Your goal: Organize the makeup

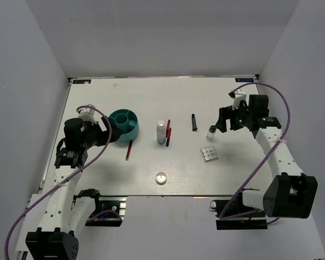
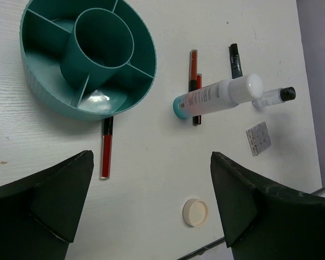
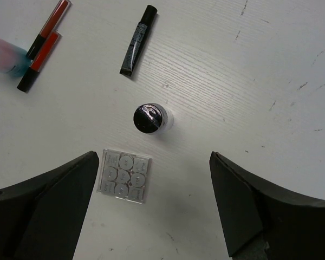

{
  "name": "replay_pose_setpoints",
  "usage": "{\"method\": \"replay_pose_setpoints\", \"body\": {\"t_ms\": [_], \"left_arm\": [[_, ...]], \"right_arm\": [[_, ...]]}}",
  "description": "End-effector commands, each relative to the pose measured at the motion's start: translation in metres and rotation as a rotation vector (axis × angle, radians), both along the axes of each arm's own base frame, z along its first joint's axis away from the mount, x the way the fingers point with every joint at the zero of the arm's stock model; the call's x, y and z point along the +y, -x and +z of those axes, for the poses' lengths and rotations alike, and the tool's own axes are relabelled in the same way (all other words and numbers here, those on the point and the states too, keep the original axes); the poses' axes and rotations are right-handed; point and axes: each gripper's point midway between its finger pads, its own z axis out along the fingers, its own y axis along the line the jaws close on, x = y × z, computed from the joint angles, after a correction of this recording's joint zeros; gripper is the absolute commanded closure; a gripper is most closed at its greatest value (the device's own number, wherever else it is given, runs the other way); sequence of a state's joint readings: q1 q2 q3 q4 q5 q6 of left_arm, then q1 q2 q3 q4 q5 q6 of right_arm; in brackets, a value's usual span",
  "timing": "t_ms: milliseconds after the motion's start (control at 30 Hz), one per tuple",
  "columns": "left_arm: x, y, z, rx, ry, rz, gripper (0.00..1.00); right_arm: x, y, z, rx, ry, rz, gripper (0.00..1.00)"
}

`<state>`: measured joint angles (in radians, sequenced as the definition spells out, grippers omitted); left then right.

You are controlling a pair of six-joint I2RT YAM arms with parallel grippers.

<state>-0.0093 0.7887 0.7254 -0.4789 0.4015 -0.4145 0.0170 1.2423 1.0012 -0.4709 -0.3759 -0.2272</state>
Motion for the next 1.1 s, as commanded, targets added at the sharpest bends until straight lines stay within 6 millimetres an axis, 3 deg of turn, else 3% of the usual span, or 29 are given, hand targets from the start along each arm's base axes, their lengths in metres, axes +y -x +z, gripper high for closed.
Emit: {"method": "replay_pose_setpoints", "body": {"t_ms": [0, 200, 367, 500, 533, 567, 600, 633, 667, 700, 867, 1000, 1033, 1067], "left_arm": [[-0.005, -0.004, 0.02, -0.057, -0.008, -0.044, 0.02], [-0.008, -0.008, 0.023, -0.061, 0.006, -0.056, 0.02], [-0.018, -0.015, 0.027, -0.06, 0.051, -0.105, 0.03], [-0.033, -0.018, 0.026, -0.026, 0.087, -0.177, 0.2], [-0.037, -0.021, 0.024, -0.006, 0.085, -0.195, 0.35], [-0.037, -0.023, 0.029, -0.018, 0.085, -0.196, 0.35], [-0.041, -0.025, 0.026, -0.001, 0.08, -0.213, 0.44], [-0.044, -0.027, 0.027, 0.005, 0.079, -0.223, 0.45], [-0.05, -0.027, 0.028, 0.011, 0.079, -0.246, 0.45], [-0.054, -0.031, 0.037, -0.004, 0.072, -0.259, 0.4], [-0.088, -0.04, 0.034, 0.054, 0.019, -0.324, 0.15], [-0.114, -0.044, 0.023, 0.095, -0.056, -0.343, 0.11], [-0.12, -0.046, 0.019, 0.109, -0.077, -0.342, 0.06], [-0.118, -0.051, 0.015, 0.111, -0.115, -0.301, 0.04]], "right_arm": [[0.0, -0.002, 0.017, -0.059, 0.013, 0.026, 0.11], [0.0, 0.001, 0.017, -0.064, 0.023, 0.048, 0.11], [0.01, 0.016, 0.017, -0.082, 0.063, 0.213, 0.11], [0.012, 0.023, 0.027, -0.122, 0.096, 0.29, 0.11], [0.004, 0.023, 0.027, -0.136, 0.139, 0.26, 0.11], [0.004, 0.023, 0.025, -0.136, 0.14, 0.26, 0.11], [0.001, 0.023, 0.024, -0.139, 0.156, 0.249, 0.11], [-0.005, 0.022, 0.022, -0.143, 0.189, 0.227, 0.11], [-0.007, 0.024, 0.018, -0.134, 0.2, 0.227, 0.11], [-0.009, 0.026, 0.016, -0.127, 0.211, 0.23, 0.11], [-0.001, 0.037, 0.018, -0.108, 0.201, 0.323, 0.11], [0.007, 0.033, 0.021, -0.088, 0.121, 0.285, 0.11], [0.01, 0.032, 0.021, -0.079, 0.097, 0.286, 0.14], [0.013, 0.032, 0.022, -0.061, 0.068, 0.274, 0.4]]}}
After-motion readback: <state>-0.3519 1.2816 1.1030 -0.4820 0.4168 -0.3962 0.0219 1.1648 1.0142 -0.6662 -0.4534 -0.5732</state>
